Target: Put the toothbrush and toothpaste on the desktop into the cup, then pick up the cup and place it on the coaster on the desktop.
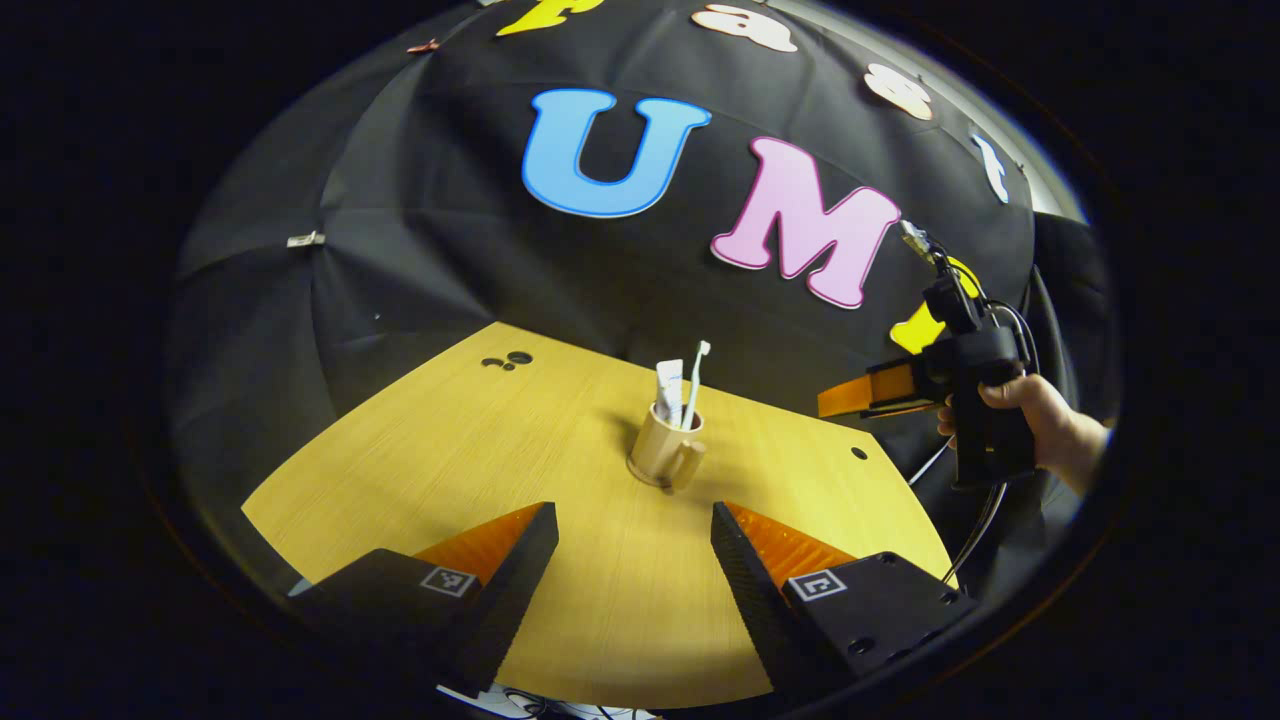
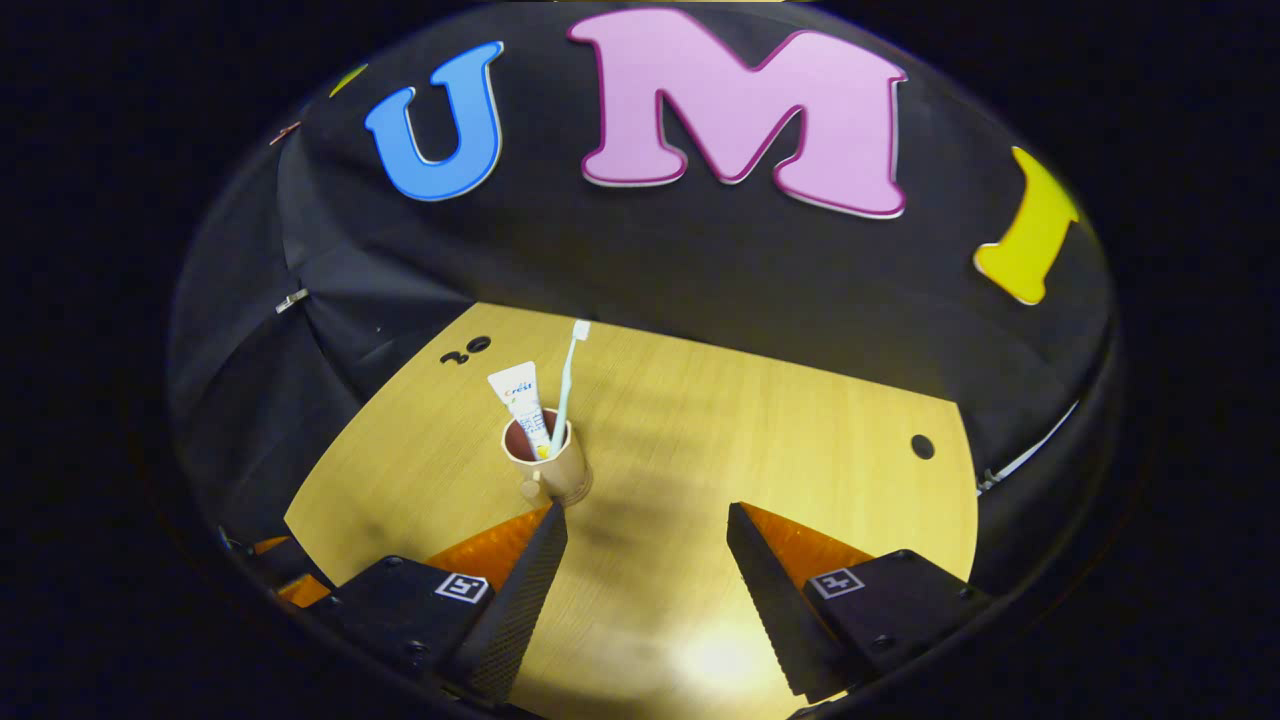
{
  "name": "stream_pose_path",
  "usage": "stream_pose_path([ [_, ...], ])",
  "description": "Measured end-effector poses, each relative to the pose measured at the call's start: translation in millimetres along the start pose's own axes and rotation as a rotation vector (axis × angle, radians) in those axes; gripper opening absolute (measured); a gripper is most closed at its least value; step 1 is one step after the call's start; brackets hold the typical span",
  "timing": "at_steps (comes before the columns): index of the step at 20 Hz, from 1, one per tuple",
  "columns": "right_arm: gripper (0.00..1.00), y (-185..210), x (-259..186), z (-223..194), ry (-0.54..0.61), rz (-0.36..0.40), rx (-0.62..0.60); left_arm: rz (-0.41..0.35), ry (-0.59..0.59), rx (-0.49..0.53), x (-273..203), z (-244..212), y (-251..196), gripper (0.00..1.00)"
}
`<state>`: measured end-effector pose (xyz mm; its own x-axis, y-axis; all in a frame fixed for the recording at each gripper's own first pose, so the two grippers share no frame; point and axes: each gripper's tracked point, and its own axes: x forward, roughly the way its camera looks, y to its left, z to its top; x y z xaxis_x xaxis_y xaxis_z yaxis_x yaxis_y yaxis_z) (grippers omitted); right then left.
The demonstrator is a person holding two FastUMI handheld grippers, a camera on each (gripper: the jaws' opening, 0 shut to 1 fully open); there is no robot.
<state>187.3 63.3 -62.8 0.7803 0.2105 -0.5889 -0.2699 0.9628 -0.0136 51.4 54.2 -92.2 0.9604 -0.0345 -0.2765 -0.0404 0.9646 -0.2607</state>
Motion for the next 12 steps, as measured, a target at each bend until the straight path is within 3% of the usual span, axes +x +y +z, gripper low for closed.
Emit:
stream_pose_path([
  [4,0.99,-38.3,-36.7,20.3,-0.169,-0.056,-0.023,-0.036,-0.015,0.064,3.5,19.5,-36.3,0.97],
  [8,0.99,-56.8,-69.5,19.6,-0.279,-0.035,-0.013,0.025,-0.040,0.114,5.9,39.2,-56.1,0.98],
  [12,0.99,-70.7,-109.0,5.0,-0.326,-0.080,0.014,0.029,-0.071,0.177,3.0,55.6,-91.0,0.97],
])
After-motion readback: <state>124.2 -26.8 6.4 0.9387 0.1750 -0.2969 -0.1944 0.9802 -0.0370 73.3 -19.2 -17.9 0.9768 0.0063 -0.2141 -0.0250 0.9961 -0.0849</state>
